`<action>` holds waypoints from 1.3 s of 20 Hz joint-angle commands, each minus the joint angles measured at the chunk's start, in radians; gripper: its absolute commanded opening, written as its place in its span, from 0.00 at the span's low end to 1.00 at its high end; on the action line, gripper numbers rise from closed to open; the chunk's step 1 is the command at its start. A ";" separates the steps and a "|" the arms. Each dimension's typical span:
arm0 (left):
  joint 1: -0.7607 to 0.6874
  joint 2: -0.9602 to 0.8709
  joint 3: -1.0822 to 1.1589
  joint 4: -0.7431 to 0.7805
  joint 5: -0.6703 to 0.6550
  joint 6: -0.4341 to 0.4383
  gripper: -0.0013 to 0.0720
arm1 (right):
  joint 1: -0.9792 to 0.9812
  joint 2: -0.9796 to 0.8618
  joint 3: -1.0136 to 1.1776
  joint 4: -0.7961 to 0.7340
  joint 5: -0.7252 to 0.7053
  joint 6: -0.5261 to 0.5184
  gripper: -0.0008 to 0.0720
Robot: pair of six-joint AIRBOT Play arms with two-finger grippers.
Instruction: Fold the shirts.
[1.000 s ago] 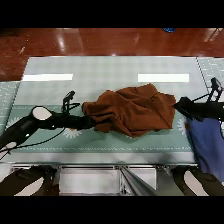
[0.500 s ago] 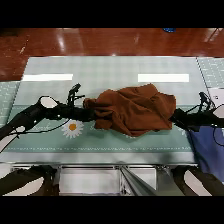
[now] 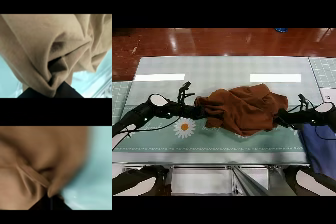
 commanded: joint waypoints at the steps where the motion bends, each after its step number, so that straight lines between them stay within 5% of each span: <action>1: 0.096 0.009 0.106 0.000 -0.039 0.001 0.04 | 0.000 -0.034 0.105 0.276 0.064 -0.217 0.04; 9: 0.403 0.154 0.868 0.000 -0.237 -0.037 0.04 | 0.000 0.062 1.122 0.135 0.252 -0.031 0.04; 13: 0.486 0.277 1.070 0.012 -0.315 -0.037 0.04 | 0.000 0.159 1.434 0.042 0.301 0.022 0.04; 19: 0.542 0.547 0.997 0.366 -0.484 -0.129 0.04 | 0.000 0.407 1.400 -0.231 0.449 0.066 0.04; 22: 0.505 0.692 0.732 0.378 -0.485 -0.175 0.04 | 0.000 0.468 1.249 -0.340 0.525 0.103 0.04; 26: 0.406 0.807 0.218 0.340 -0.467 -0.176 0.04 | 0.000 0.480 0.895 -0.272 0.423 0.091 0.04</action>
